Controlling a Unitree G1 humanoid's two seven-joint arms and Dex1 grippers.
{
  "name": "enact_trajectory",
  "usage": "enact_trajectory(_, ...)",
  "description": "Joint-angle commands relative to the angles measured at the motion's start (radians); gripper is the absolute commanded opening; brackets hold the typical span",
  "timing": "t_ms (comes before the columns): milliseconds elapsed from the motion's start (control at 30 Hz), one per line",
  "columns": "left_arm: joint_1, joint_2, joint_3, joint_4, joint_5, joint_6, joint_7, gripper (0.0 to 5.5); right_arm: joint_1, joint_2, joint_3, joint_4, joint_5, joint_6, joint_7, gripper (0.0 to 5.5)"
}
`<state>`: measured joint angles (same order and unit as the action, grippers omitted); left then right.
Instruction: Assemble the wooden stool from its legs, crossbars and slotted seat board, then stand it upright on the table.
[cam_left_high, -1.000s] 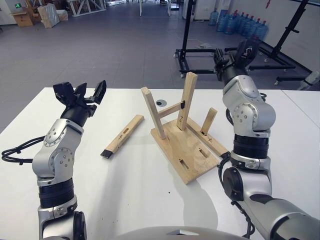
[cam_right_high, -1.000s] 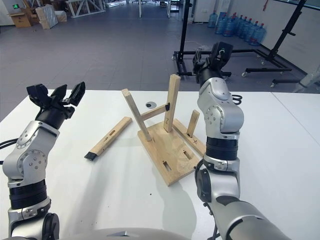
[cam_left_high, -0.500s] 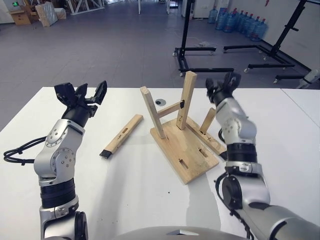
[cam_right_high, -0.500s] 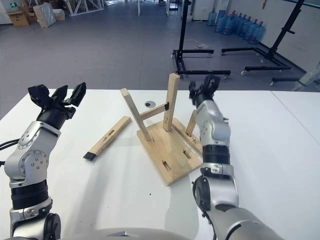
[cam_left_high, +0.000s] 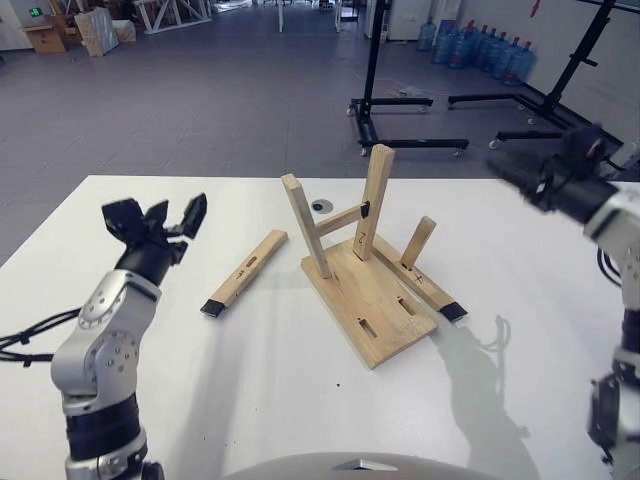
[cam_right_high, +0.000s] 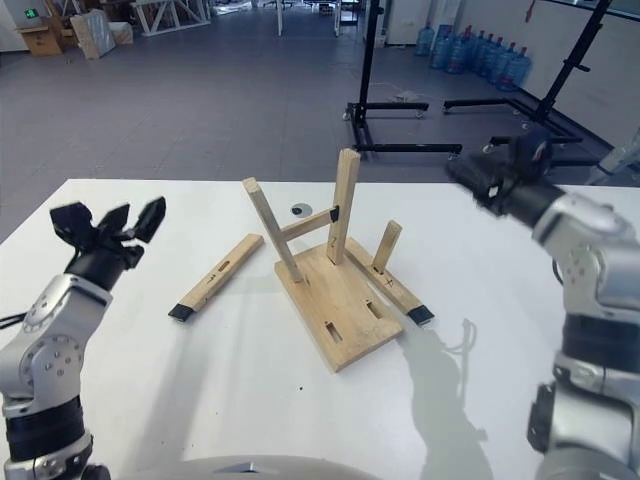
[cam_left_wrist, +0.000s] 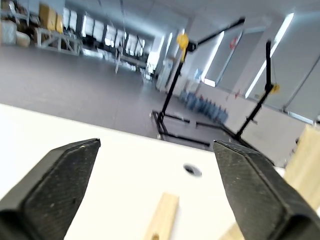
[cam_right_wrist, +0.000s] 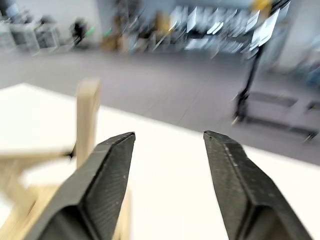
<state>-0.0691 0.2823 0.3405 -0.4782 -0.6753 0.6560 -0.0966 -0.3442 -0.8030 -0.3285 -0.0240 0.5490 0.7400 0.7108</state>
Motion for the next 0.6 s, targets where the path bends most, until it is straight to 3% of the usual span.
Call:
enact_trajectory(33, 0.036, 0.013, -0.081, -0.025, 0.062, 0.053, 0.03, 4.61, 0.109, 0.038, 0.088, 0.041, -0.061, -0.049, 0.025, 3.2)
enact_trajectory(200, 0.049, 0.009, -0.135, -0.057, 0.082, 0.092, 0.037, 5.38, 0.091, 0.107, 0.192, 0.129, -0.145, -0.127, 0.017, 4.12)
enact_trajectory(467, 0.06, 0.004, -0.132, -0.058, 0.088, 0.115, 0.041, 5.4, 0.099, 0.088, 0.297, 0.195, -0.237, -0.178, 0.099, 5.38)
enact_trajectory(600, 0.038, -0.014, -0.117, -0.042, 0.08, 0.115, 0.052, 5.4, 0.07, 0.087, 0.309, 0.249, -0.269, -0.2, 0.118, 5.38)
